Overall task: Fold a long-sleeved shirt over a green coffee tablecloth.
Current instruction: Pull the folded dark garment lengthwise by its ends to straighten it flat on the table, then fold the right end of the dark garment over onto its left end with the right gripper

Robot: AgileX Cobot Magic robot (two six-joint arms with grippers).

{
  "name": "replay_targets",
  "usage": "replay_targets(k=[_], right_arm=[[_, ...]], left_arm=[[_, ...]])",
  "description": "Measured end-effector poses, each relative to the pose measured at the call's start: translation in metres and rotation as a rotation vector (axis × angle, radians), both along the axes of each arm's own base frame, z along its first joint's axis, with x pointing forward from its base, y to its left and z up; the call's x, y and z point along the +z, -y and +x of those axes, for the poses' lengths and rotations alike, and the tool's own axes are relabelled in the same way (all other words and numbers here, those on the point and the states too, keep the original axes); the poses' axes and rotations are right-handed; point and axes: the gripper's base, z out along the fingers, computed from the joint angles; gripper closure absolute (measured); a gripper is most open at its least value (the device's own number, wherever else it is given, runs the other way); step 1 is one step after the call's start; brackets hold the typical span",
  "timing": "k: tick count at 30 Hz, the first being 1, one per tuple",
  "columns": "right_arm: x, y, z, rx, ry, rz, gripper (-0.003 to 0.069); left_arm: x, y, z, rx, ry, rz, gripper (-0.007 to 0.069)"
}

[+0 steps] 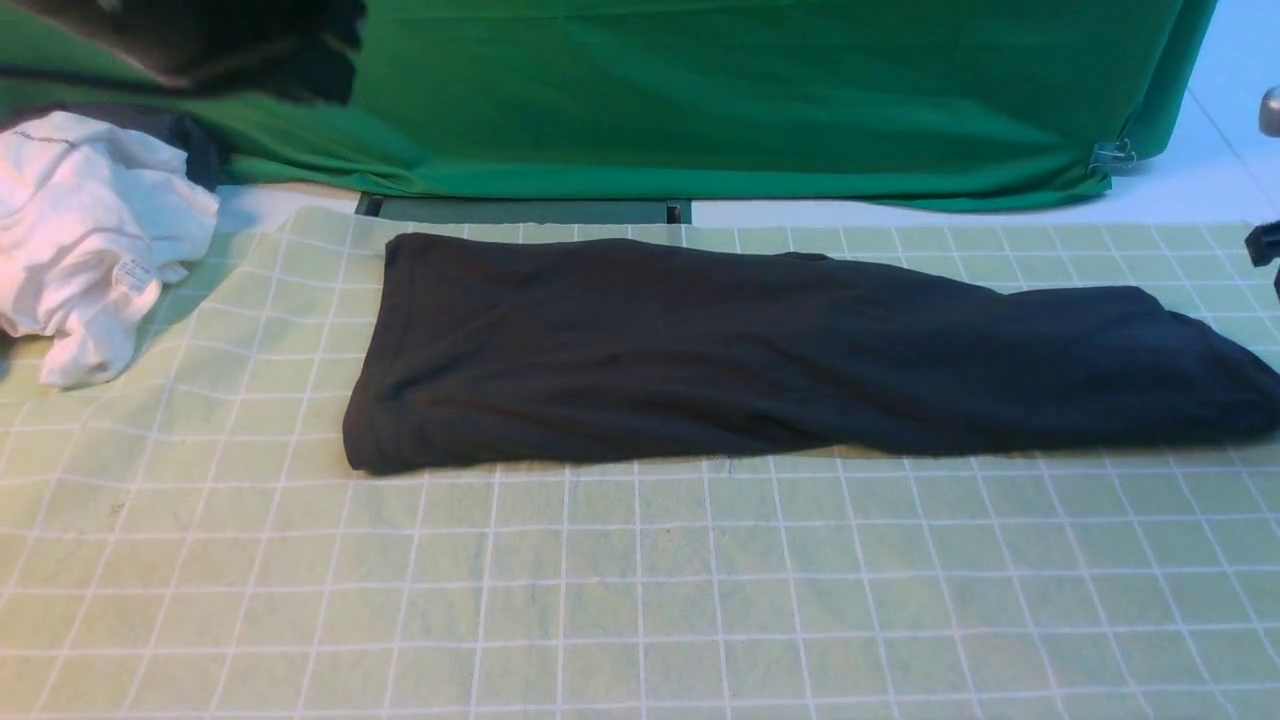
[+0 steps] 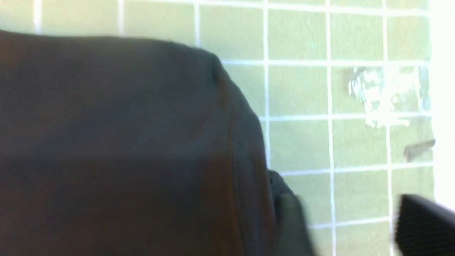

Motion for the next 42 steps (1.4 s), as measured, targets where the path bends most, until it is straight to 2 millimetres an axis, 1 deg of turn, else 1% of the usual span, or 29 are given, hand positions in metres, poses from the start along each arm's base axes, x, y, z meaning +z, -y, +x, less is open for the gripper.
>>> replay_targets(k=[1, 2, 3, 4, 5, 6, 7, 10, 11, 12, 13, 15, 16, 17, 19, 20, 21, 22, 23, 24, 27, 31, 34, 36, 37, 38, 39, 40, 42], right_arm=[[-0.005, 0.001, 0.001, -0.008, -0.01, 0.008, 0.0131], [-0.019, 0.003, 0.003, -0.026, -0.042, 0.043, 0.009], [-0.023, 0.003, 0.004, -0.03, -0.049, 0.052, 0.0086], [-0.037, 0.002, 0.007, -0.038, -0.075, 0.086, 0.0083], [-0.043, 0.002, 0.008, -0.042, -0.086, 0.1, 0.0083], [-0.055, 0.001, 0.01, -0.049, -0.108, 0.127, 0.0089], [-0.063, 0.0, 0.011, -0.056, -0.121, 0.144, 0.0089], [-0.08, -0.001, 0.014, -0.089, -0.15, 0.177, 0.0082], [-0.08, 0.0, 0.014, -0.098, -0.145, 0.18, 0.0079], [-0.081, 0.0, 0.014, -0.102, -0.146, 0.182, 0.0077], [-0.081, 0.0, 0.014, -0.107, -0.145, 0.186, 0.0077], [-0.083, 0.0, 0.014, -0.111, -0.15, 0.19, 0.0085], [-0.082, 0.0, 0.015, -0.11, -0.15, 0.19, 0.0098], [-0.082, 0.0, 0.014, -0.108, -0.151, 0.192, 0.013], [-0.083, -0.001, 0.014, -0.096, -0.154, 0.2, 0.0237], [-0.083, -0.003, 0.015, -0.09, -0.157, 0.212, 0.034], [-0.082, -0.004, 0.015, -0.088, -0.16, 0.22, 0.0396], [-0.082, -0.005, 0.015, -0.082, -0.164, 0.223, 0.0503], [-0.081, -0.005, 0.015, -0.077, -0.171, 0.224, 0.0559], [-0.081, -0.005, 0.016, -0.075, -0.175, 0.223, 0.0577], [-0.075, -0.004, 0.014, -0.056, -0.199, 0.21, 0.0576], [-0.044, 0.0, 0.007, -0.028, -0.159, 0.119, 0.0576], [0.002, 0.01, -0.002, -0.055, -0.063, 0.037, 0.0576], [0.031, 0.015, -0.01, -0.089, 0.008, 0.018, 0.0576], [0.05, 0.017, -0.016, -0.108, 0.059, 0.021, 0.0576], [0.055, 0.016, -0.017, -0.108, 0.073, 0.024, 0.0576], [0.076, 0.012, -0.024, -0.107, 0.134, 0.048, 0.0576], [0.092, 0.004, -0.028, -0.092, 0.183, 0.081, 0.0576], [0.11, -0.014, -0.031, -0.037, 0.238, 0.121, 0.0576]], left_arm=[[0.004, 0.0, -0.005, -0.003, 0.013, -0.004, 0.0547], [0.014, -0.001, -0.023, -0.011, 0.059, -0.013, 0.0547], [0.017, -0.001, -0.028, -0.014, 0.073, -0.014, 0.0547], [0.018, -0.002, -0.041, -0.013, 0.087, -0.015, 0.0547], [0.018, -0.003, -0.048, -0.013, 0.095, -0.015, 0.0547], [0.017, -0.005, -0.067, -0.006, 0.118, -0.01, 0.0547], [0.014, -0.006, -0.074, -0.001, 0.122, -0.004, 0.0547], [-0.004, -0.012, -0.1, 0.02, 0.125, 0.043, 0.0547], [-0.011, -0.014, -0.104, 0.026, 0.118, 0.058, 0.0547], [-0.015, -0.015, -0.112, 0.032, 0.125, 0.071, 0.0547], [-0.018, -0.016, -0.114, 0.034, 0.125, 0.078, 0.0547], [-0.04, -0.021, -0.132, 0.054, 0.133, 0.118, 0.0547], [-0.045, -0.022, -0.133, 0.058, 0.133, 0.123, 0.0547], [-0.052, -0.024, -0.138, 0.068, 0.149, 0.133, 0.0547], [-0.063, -0.027, -0.146, 0.089, 0.195, 0.149, 0.0547], [-0.071, -0.028, -0.149, 0.101, 0.22, 0.154, 0.0547], [-0.075, -0.029, -0.152, 0.11, 0.243, 0.156, 0.0547], [-0.08, -0.03, -0.155, 0.118, 0.263, 0.157, 0.0547], [-0.086, -0.031, -0.158, 0.125, 0.28, 0.16, 0.0547], [-0.089, -0.031, -0.16, 0.127, 0.286, 0.163, 0.0547], [-0.093, -0.032, -0.167, 0.132, 0.306, 0.163, 0.0547], [-0.095, -0.032, -0.169, 0.129, 0.295, 0.164, 0.0547], [-0.097, -0.032, -0.17, 0.126, 0.277, 0.159, 0.0547], [-0.097, -0.031, -0.17, 0.134, 0.267, 0.135, 0.0547], [-0.097, -0.031, -0.17, 0.142, 0.266, 0.117, 0.0546], [-0.097, -0.031, -0.17, 0.143, 0.269, 0.117, 0.0545], [-0.098, -0.031, -0.169, 0.149, 0.279, 0.11, 0.0544], [-0.099, -0.031, -0.168, 0.155, 0.291, 0.106, 0.0544], [-0.101, -0.032, -0.166, 0.168, 0.317, 0.092, 0.0542]])
